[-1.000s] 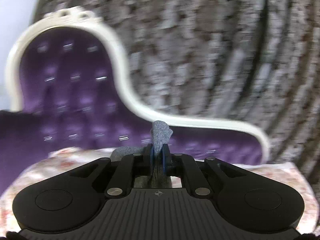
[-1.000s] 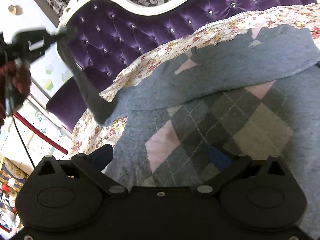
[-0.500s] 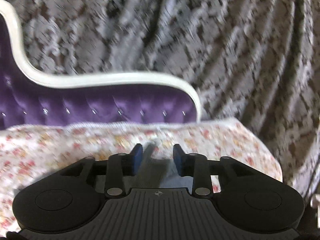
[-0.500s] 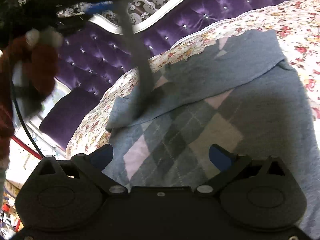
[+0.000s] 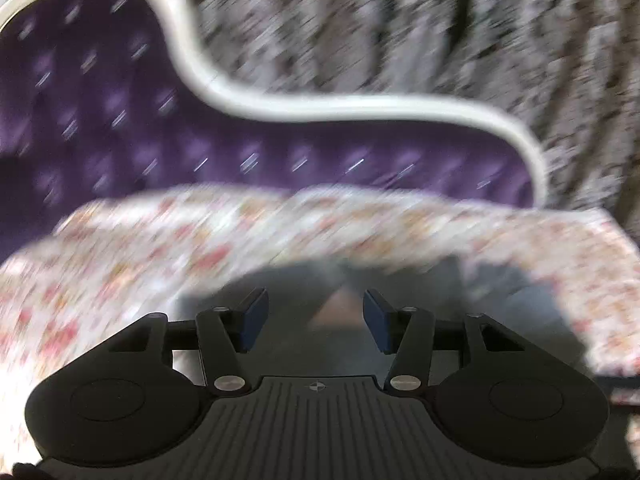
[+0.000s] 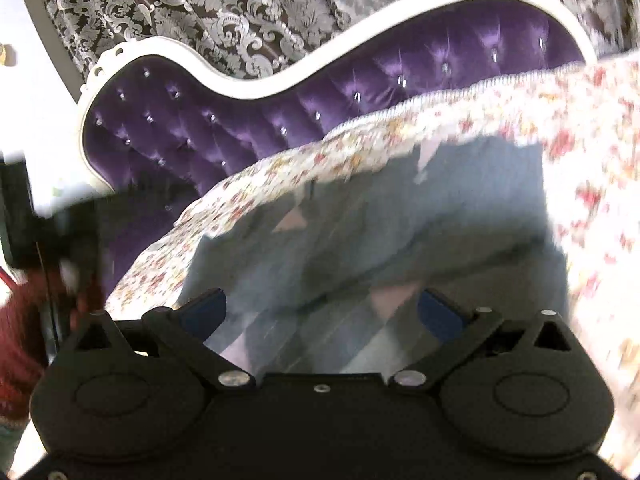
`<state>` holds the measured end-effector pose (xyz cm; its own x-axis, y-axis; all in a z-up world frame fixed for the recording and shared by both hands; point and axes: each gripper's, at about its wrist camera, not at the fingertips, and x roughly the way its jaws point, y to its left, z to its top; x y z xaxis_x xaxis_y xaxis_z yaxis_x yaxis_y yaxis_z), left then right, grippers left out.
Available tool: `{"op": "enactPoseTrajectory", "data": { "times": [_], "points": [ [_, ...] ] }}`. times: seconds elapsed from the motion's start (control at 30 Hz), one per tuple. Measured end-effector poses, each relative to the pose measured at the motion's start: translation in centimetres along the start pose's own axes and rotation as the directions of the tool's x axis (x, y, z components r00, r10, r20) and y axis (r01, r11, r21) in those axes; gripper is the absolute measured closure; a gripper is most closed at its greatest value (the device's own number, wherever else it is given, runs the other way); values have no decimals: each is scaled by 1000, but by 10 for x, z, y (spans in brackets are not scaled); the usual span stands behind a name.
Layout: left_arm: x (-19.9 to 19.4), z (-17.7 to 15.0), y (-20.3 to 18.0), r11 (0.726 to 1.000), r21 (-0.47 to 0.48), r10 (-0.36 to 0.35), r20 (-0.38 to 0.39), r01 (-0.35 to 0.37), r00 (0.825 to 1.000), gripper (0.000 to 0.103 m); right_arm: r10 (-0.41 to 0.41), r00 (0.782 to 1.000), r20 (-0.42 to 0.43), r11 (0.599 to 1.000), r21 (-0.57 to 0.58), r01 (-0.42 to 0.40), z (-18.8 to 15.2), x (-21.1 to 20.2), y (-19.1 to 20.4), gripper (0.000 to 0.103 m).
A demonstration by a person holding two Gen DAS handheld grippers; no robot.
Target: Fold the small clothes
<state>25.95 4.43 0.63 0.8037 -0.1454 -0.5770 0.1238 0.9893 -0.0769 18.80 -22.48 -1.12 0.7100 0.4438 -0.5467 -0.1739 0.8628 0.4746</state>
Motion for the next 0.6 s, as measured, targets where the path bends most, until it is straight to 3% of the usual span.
{"op": "enactPoseTrajectory", "data": {
  "times": [0.17,0.2,0.27,0.33,0.6],
  "points": [
    [24,-39,33,994,-58,82,-103,-88,991,52,-64,997,32,996,-61,66,27,19,-16,2],
    [28,-46,36,993,-55,101,-115,-107,988,52,-76,997,32,995,-60,78,32,24,-20,5],
    [30,-58,43,991,-57,112,-134,-121,985,51,-93,995,23,994,-56,94,39,36,-30,23],
    [29,-65,49,989,-90,110,-108,-120,988,46,-114,993,-2,992,-45,114,45,53,-41,30],
    [26,-64,53,989,-100,96,-101,-107,990,44,-167,984,-66,986,-27,166,45,94,-67,32]
  ]
}}
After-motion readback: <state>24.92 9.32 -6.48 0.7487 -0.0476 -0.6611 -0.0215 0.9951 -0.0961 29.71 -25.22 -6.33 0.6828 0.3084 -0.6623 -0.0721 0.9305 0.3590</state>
